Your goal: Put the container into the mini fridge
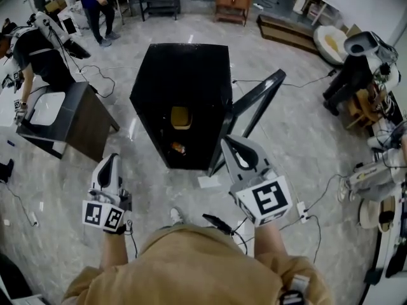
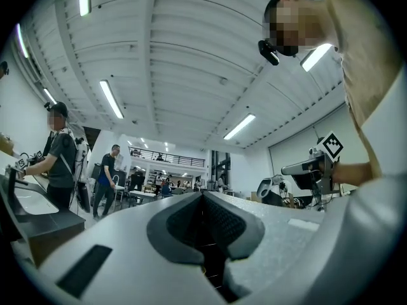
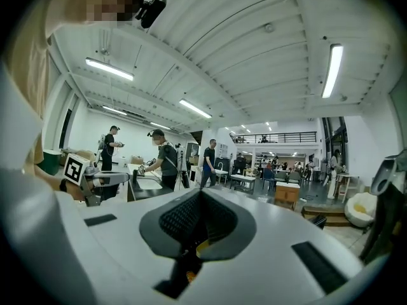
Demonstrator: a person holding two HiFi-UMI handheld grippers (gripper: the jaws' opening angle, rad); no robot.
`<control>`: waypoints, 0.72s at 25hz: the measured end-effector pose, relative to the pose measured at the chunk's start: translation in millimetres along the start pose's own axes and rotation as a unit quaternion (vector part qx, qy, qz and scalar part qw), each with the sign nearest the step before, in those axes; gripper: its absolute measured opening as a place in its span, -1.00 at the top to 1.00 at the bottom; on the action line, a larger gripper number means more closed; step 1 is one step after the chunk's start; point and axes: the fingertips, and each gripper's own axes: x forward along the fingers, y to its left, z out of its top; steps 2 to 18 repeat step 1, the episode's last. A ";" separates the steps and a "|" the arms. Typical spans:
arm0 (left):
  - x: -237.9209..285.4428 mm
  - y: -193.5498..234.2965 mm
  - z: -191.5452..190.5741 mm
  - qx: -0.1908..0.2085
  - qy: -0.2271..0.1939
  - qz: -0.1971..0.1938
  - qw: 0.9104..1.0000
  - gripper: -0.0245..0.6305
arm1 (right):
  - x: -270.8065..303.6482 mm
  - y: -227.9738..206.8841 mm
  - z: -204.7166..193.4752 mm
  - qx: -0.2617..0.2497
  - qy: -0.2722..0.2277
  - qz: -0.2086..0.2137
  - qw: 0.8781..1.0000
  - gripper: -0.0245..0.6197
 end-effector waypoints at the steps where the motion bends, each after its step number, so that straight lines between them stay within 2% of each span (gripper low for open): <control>1: 2.7 -0.8 -0.8 0.001 0.000 -0.003 1.000 0.92 | 0.9 -2.0 1.5 -0.002 -0.001 -0.002 1.000 0.92; 18: 2.7 -0.8 -0.8 0.001 0.000 -0.003 1.000 0.92 | 0.9 -2.0 1.5 -0.002 -0.001 -0.002 1.000 0.92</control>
